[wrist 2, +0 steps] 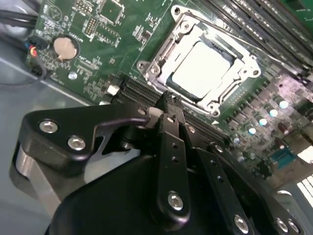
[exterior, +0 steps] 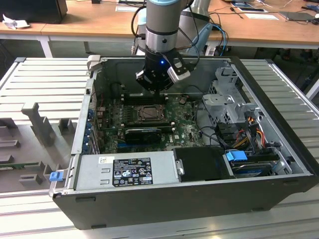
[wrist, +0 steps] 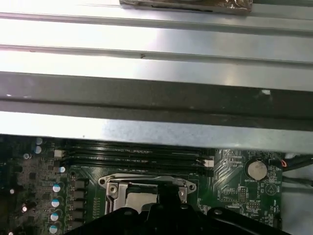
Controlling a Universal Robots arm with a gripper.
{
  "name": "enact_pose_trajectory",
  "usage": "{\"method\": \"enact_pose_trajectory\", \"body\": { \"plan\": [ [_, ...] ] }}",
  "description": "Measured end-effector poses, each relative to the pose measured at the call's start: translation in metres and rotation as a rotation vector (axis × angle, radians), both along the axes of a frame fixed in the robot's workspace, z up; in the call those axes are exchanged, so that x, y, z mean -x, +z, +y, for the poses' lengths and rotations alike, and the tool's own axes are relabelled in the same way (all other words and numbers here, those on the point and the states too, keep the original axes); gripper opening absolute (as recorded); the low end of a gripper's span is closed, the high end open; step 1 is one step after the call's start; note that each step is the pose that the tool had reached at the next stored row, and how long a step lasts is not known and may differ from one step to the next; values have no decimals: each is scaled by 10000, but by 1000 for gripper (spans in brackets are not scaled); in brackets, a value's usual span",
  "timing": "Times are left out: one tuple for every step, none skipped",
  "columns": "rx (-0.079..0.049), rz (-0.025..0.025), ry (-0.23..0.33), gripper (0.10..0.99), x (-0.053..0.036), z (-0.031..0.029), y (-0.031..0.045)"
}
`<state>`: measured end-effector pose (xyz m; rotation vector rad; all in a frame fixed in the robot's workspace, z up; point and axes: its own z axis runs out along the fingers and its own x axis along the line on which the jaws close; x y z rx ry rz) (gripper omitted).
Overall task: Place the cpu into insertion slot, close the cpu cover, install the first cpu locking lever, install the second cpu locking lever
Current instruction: 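Install the second cpu locking lever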
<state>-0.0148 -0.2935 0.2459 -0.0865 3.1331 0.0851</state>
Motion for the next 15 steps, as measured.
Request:
{"method": "enact_pose_trajectory", "body": {
  "plan": [
    [0, 0, 1, 106, 0, -1, 21],
    [-2, 0, 2, 106, 0, -14, 21],
    [-1, 1, 1, 106, 0, -45, 21],
    [-1, 1, 0, 106, 0, -82, 21],
    [0, 1, 0, 106, 0, -117, 21],
    [7, 0, 1, 106, 0, -167, 19],
    [15, 1, 0, 106, 0, -189, 17],
    [28, 2, 0, 106, 1, -209, 15],
    [31, 14, 0, 106, 1, -234, 6],
    [32, 24, 0, 106, 1, -252, -2],
    [32, 42, 0, 106, 1, -319, -20],
    [33, 55, 1, 106, 1, -359, -26],
    [31, 67, 0, 106, 1, -395, -34],
    [32, 84, 1, 106, 1, -440, -43],
    [32, 91, -1, 106, 1, -482, -52]
  ]
}}
